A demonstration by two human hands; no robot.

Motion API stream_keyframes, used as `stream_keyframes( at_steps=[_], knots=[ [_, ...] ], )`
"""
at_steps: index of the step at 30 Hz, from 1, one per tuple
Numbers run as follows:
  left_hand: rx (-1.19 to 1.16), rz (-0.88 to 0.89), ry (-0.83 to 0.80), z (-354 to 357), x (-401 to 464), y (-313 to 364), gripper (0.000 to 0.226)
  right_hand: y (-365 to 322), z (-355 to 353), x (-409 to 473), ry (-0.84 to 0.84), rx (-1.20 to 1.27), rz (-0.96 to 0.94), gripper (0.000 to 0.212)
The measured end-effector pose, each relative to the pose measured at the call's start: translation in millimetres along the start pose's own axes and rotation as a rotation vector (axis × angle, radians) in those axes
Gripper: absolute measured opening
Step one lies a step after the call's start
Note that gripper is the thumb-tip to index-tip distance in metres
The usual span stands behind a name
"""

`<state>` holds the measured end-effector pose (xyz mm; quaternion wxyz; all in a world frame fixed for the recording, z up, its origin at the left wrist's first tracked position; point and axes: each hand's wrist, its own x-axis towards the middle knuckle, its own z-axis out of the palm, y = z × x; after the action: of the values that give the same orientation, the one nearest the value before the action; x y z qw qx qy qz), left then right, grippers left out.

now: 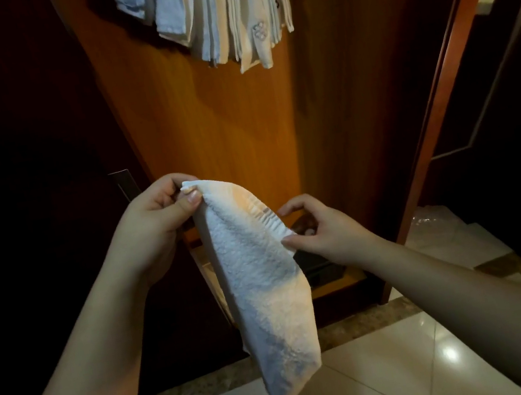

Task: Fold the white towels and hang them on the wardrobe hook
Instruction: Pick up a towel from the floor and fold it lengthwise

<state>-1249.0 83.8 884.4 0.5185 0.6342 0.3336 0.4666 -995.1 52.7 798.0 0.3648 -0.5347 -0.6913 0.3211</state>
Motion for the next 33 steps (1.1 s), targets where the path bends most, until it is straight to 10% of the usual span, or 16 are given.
stream_keyframes(
  at_steps=[20,28,33],
  knots=[
    [0.139,0.002,0.08,-17,3,-10,0.006,-44,-107,5,-0.154,-0.612,-0.055,0.022],
    [0.085,0.038,0.141,-15,8,-11,0.01,-47,-90,4,0.306,-0.198,-0.137,0.024],
    [0.09,0.079,0.15,-3,10,-13,0.021,-28,-79,-1,0.127,0.092,0.134,0.018]
  ],
)
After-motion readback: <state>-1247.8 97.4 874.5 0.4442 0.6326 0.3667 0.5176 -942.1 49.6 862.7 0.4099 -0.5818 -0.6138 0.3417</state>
